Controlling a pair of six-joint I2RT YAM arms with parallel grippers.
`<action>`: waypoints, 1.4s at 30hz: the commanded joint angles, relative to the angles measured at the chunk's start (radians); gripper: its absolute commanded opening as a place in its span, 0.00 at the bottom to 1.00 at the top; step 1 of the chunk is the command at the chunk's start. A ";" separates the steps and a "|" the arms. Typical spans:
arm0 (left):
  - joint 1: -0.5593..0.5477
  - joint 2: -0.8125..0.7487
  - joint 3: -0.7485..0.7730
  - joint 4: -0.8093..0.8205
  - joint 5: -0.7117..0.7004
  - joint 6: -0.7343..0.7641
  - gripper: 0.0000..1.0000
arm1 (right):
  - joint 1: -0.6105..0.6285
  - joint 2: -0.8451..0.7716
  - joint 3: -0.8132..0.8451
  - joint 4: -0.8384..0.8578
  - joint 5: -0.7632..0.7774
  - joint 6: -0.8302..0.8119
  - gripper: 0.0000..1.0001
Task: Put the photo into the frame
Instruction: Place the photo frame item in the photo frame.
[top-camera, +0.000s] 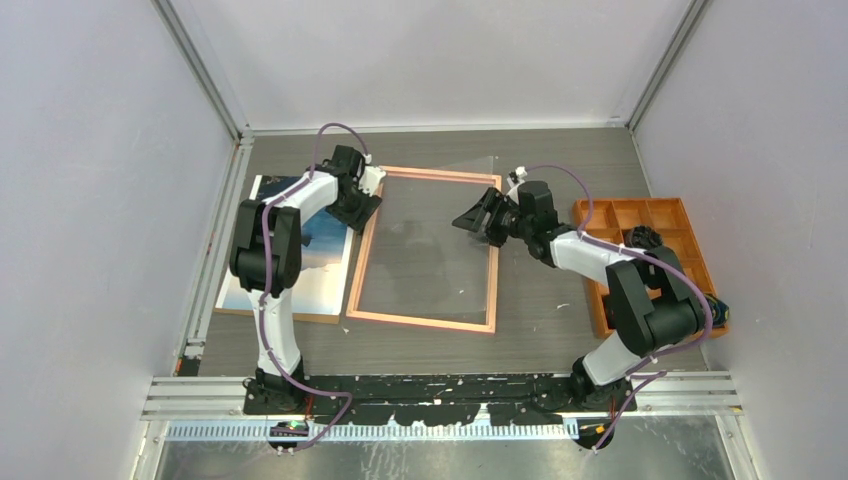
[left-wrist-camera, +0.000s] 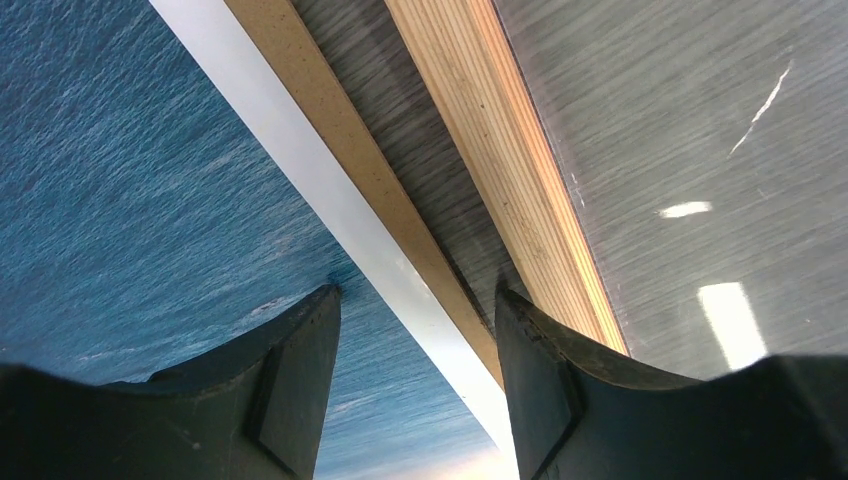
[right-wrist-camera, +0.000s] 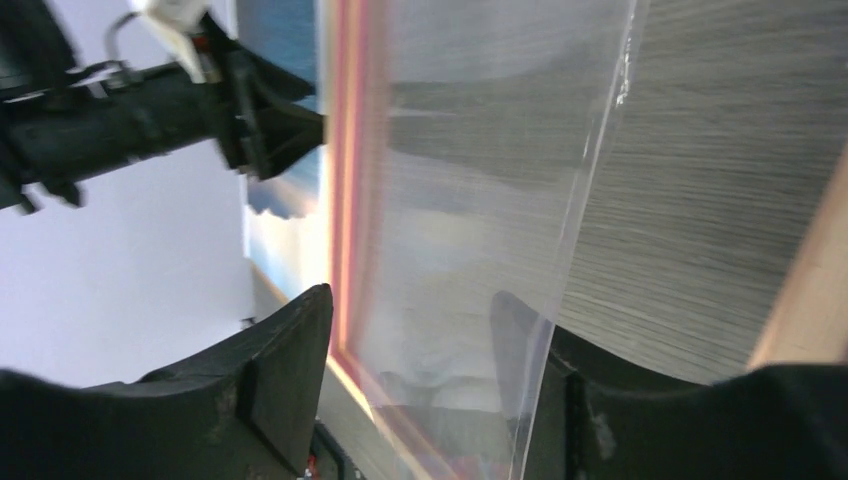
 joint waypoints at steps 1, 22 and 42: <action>-0.008 -0.044 -0.012 0.005 0.040 -0.002 0.60 | 0.011 -0.059 -0.031 0.236 -0.114 0.094 0.60; 0.015 -0.048 0.015 -0.017 0.058 -0.011 0.60 | 0.009 -0.032 -0.083 0.499 -0.160 0.249 0.18; 0.035 -0.037 0.028 -0.027 0.082 -0.019 0.60 | 0.008 0.048 -0.083 0.578 -0.142 0.307 0.11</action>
